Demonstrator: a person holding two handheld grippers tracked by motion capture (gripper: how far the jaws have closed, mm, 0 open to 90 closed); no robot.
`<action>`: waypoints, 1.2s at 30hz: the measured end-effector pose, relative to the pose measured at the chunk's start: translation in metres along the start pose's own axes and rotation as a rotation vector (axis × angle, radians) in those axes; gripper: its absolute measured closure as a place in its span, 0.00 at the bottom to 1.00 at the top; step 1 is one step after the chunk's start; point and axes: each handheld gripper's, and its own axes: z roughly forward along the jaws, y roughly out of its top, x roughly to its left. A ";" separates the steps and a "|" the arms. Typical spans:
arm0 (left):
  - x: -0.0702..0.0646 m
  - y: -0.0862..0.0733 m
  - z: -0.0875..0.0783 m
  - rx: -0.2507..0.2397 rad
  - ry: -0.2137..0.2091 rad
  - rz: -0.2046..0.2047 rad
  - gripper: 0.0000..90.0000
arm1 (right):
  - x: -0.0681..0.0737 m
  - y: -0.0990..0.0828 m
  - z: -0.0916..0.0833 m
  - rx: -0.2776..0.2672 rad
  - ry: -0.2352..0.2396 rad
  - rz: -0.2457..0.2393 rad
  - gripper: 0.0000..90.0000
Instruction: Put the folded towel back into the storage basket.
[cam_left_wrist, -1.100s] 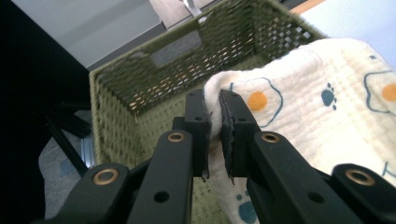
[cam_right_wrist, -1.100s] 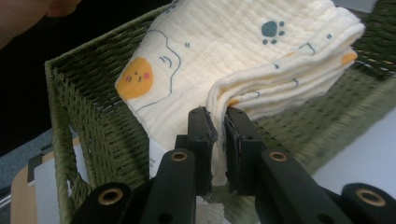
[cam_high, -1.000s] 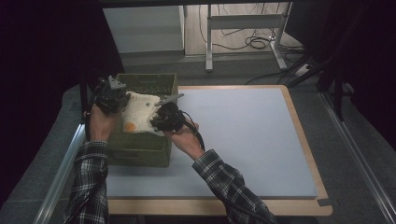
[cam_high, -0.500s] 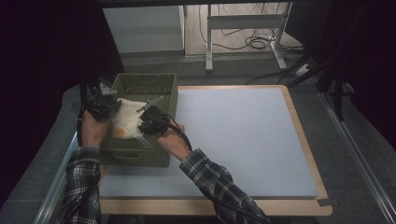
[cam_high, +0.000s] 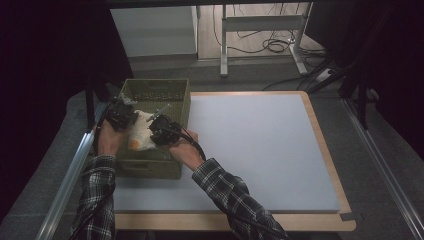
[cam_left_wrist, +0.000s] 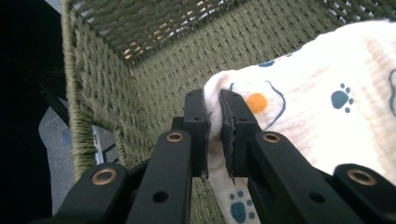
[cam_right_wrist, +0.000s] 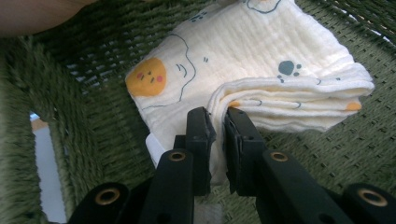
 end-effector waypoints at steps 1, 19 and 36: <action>-0.001 -0.001 0.002 -0.001 -0.001 -0.005 0.91 | 0.001 0.000 0.000 0.007 -0.004 -0.002 0.89; -0.005 -0.002 0.009 -0.007 -0.001 -0.048 0.52 | -0.016 -0.004 -0.011 -0.047 -0.025 0.018 0.63; -0.008 -0.002 -0.003 -0.067 -0.098 -0.133 0.22 | -0.028 -0.015 -0.042 -0.123 -0.020 -0.018 0.32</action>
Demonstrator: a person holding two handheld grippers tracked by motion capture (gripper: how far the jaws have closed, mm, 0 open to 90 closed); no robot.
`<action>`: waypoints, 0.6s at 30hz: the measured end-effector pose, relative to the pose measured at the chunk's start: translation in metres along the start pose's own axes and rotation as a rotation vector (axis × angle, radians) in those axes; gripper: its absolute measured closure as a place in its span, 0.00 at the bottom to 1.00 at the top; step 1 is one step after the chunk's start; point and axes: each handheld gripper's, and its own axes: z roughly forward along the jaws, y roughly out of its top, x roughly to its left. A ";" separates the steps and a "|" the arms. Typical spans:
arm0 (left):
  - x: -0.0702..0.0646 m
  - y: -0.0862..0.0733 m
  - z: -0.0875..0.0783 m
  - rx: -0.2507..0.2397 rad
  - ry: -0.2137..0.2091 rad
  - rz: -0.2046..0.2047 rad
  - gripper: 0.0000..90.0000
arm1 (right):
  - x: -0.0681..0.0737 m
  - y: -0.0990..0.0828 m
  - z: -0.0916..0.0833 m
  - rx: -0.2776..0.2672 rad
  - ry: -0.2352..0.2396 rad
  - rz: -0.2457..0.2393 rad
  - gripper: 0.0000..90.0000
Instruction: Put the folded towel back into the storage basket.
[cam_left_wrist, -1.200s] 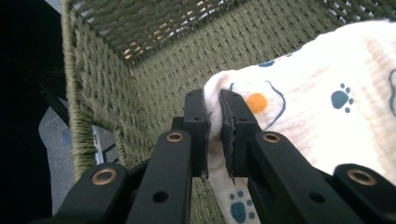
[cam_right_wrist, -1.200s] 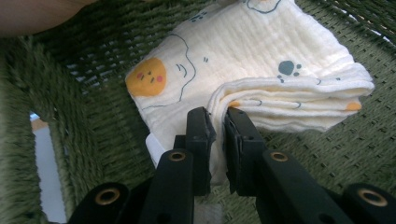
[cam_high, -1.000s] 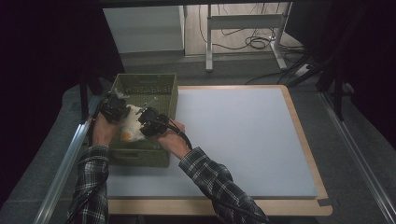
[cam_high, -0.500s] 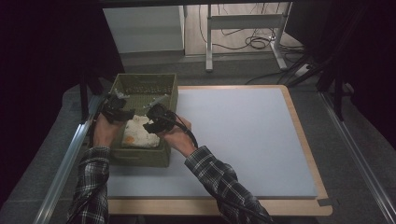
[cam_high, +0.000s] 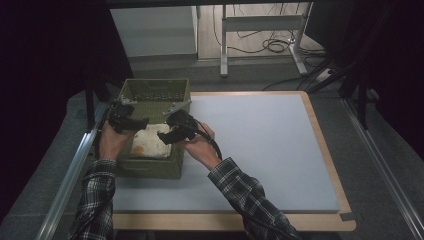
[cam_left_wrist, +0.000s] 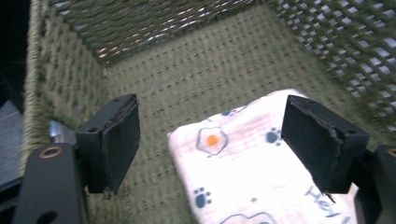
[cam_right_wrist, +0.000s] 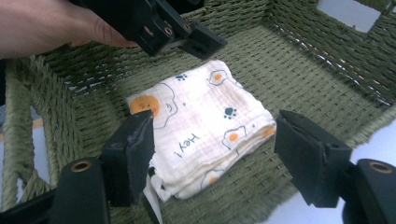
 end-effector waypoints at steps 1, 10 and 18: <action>-0.001 0.001 0.000 -0.003 -0.008 -0.002 0.20 | 0.000 -0.001 -0.001 -0.001 0.001 -0.001 0.31; -0.013 0.007 -0.005 -0.045 -0.089 -0.025 0.09 | -0.007 -0.010 -0.017 -0.017 0.016 -0.002 0.22; -0.026 0.012 -0.006 -0.050 -0.115 -0.002 0.04 | -0.016 -0.020 -0.034 -0.031 0.033 0.013 0.14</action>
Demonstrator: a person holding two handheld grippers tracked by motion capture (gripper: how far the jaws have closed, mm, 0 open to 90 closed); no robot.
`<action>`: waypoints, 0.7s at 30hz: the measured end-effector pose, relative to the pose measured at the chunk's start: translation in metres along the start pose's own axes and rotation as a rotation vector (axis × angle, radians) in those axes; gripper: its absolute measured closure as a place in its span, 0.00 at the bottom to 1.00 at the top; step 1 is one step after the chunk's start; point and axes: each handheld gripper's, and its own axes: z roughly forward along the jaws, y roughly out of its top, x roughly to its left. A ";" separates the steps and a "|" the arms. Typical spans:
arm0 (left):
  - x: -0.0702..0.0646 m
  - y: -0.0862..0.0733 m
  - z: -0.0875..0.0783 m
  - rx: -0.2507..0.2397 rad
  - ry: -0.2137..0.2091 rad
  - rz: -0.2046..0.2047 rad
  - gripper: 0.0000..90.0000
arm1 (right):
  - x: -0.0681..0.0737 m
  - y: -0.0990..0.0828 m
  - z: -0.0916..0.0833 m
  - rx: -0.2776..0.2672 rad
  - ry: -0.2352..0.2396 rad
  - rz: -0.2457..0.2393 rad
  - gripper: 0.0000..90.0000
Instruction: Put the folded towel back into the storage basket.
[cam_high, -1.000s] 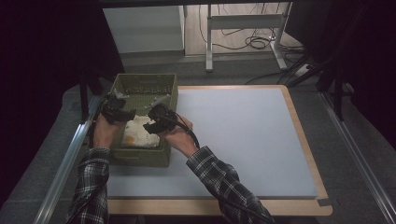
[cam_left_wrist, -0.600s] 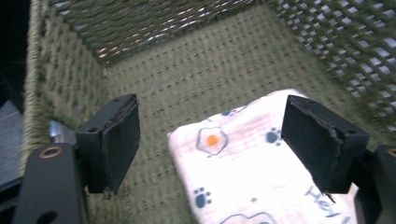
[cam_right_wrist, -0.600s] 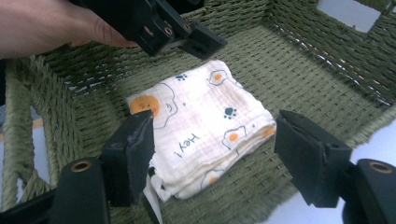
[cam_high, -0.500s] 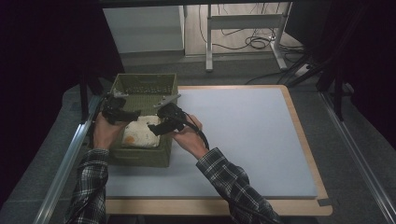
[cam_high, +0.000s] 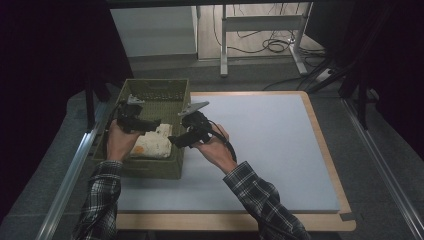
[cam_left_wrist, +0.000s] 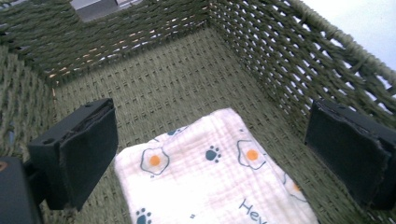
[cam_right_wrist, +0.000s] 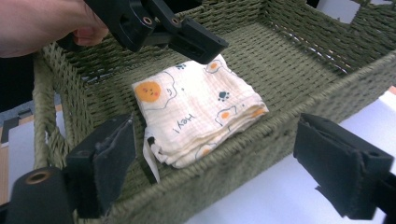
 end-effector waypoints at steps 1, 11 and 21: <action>-0.001 0.000 0.000 -0.002 -0.004 -0.001 0.04 | -0.001 -0.001 -0.002 -0.001 0.002 -0.003 0.12; -0.015 0.005 -0.004 -0.031 -0.029 0.037 0.01 | -0.004 -0.012 -0.019 -0.013 -0.001 -0.015 0.08; -0.033 0.011 -0.007 -0.046 -0.079 0.041 0.00 | -0.014 -0.028 -0.038 -0.002 0.007 0.000 0.06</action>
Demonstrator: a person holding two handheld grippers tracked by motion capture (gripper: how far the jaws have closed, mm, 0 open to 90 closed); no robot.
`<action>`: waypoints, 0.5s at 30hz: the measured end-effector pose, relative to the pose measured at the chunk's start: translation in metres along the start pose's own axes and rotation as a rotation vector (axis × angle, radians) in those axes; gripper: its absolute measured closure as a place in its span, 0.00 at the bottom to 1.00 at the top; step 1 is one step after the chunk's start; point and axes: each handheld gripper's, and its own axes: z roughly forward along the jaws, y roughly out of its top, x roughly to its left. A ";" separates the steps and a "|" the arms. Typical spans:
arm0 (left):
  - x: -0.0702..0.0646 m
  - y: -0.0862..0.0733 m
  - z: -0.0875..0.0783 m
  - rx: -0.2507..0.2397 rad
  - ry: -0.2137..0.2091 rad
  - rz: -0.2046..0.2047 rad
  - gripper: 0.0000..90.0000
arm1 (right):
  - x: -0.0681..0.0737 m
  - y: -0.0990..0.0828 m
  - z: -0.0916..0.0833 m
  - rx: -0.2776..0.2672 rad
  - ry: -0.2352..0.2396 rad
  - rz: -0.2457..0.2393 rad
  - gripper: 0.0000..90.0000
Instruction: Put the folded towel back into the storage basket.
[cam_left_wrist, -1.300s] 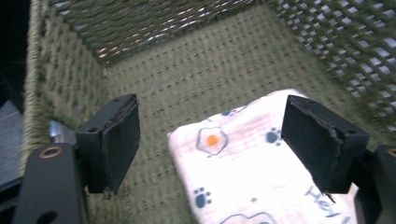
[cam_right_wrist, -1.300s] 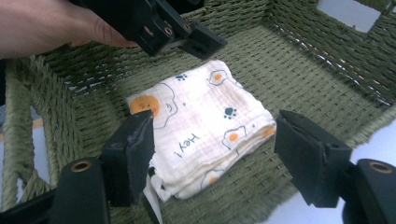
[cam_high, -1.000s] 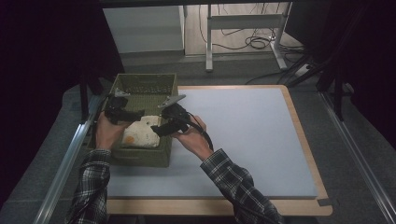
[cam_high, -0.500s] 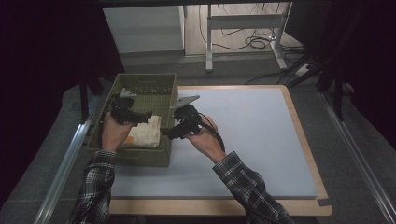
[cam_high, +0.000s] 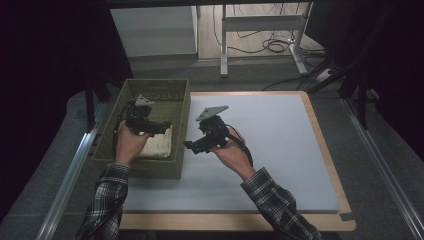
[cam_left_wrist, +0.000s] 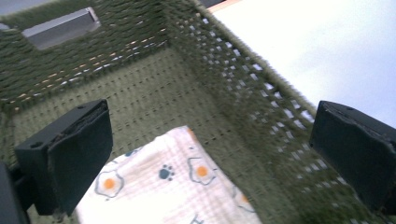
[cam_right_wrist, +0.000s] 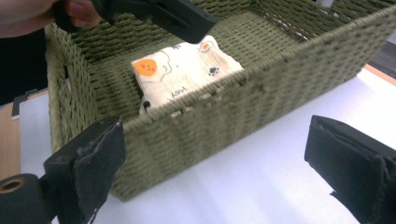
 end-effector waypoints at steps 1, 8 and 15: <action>-0.002 0.000 0.000 -0.005 -0.006 -0.001 0.00 | -0.001 -0.002 -0.002 -0.002 -0.001 0.003 0.06; -0.014 0.001 -0.003 -0.020 -0.035 -0.002 0.00 | -0.013 -0.018 -0.020 -0.012 -0.014 0.022 0.06; -0.027 0.003 -0.001 -0.025 -0.053 0.010 0.00 | -0.023 -0.032 -0.039 -0.019 -0.032 0.039 0.06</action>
